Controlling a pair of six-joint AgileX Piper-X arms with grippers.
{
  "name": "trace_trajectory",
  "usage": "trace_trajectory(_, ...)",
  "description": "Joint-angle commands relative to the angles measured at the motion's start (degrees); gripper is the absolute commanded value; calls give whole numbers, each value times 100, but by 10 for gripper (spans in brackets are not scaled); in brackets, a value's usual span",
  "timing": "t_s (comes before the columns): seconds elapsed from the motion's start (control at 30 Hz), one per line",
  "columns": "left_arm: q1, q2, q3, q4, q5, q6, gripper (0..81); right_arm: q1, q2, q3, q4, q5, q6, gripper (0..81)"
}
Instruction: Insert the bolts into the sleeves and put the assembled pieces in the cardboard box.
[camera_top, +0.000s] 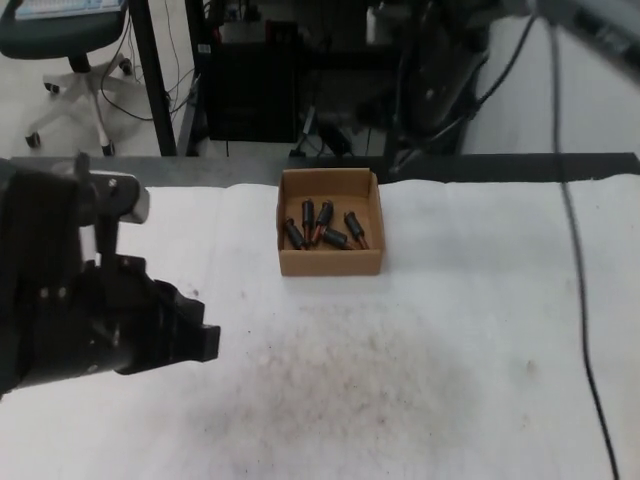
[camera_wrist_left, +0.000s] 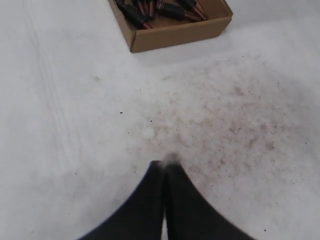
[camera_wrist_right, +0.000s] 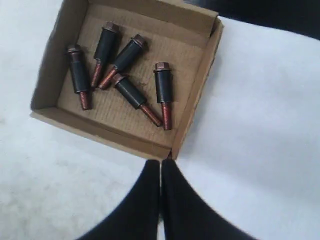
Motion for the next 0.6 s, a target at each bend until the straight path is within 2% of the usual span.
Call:
trace_trajectory(0.0,18,-470,-19,301,-383,-24,3,-18,-568,661,-174,2,-117,8)
trace_trajectory(0.13,18,-1215,-19,599,-858,-6,3,-18,-1902,2349,-949,2,-117,8)
trace_trajectory(0.37,18,-2353,113,738,-1466,2,3,-34,-4898,6155,-2574,2,258,8)
trace_trajectory(0.57,18,-3190,886,721,-1514,-39,3,-32,-7289,8248,-3309,2,676,8)
